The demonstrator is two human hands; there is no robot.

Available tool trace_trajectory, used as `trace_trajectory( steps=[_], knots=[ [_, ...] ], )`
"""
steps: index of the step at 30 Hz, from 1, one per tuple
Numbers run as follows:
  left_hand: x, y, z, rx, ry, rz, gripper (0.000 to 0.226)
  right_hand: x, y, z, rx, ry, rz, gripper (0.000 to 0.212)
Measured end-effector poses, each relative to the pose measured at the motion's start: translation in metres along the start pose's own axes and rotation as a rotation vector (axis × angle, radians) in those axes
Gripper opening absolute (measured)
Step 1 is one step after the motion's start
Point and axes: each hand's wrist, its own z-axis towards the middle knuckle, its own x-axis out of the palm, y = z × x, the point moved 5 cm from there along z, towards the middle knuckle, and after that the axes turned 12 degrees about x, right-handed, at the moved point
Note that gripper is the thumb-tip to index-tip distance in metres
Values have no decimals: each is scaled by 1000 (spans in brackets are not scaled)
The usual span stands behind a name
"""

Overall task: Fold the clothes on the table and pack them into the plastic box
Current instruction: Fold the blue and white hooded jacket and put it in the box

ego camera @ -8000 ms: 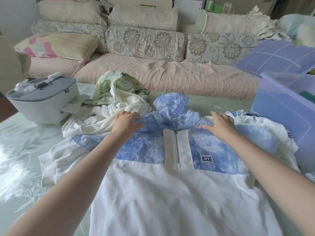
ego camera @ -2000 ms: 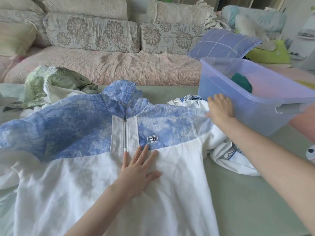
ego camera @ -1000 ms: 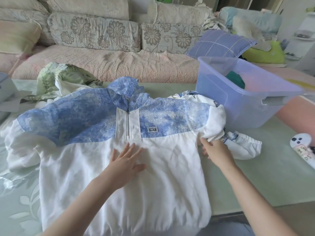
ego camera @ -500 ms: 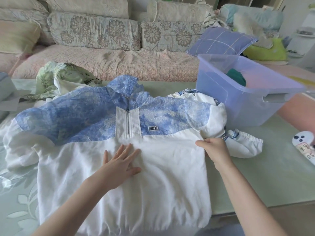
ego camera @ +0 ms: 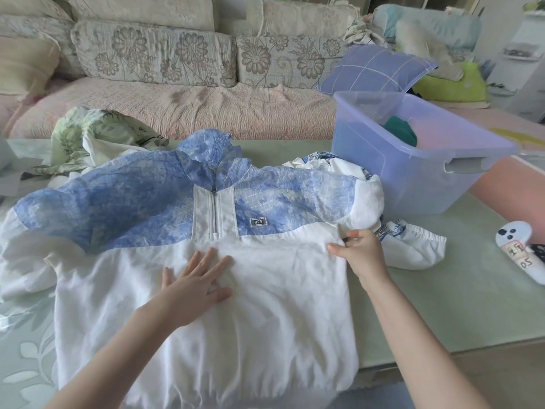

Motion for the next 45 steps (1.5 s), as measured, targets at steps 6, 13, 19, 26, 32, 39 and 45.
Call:
trace_trajectory(
  steps=[6,13,19,26,32,39,45],
  knots=[
    [-5,16,-1,-126,40,-9,75,-6,-4,11,-6,-87,-121,53],
    [-14,39,-10,-287,-29,-23,77,2,5,8,29,25,-223,47],
    [-9,62,-16,-371,-90,-24,76,7,4,12,24,7,-263,24],
    [-5,86,-26,-368,-164,0,74,-7,13,17,-19,-196,-163,55],
    [-10,105,-27,-334,-286,-8,71,-2,3,22,42,-110,-173,58],
    [-11,60,-23,-117,-284,40,72,14,30,-10,-314,-332,-575,42],
    [-12,40,-21,-19,-267,96,68,54,31,-36,-544,-208,-727,37]
  ],
)
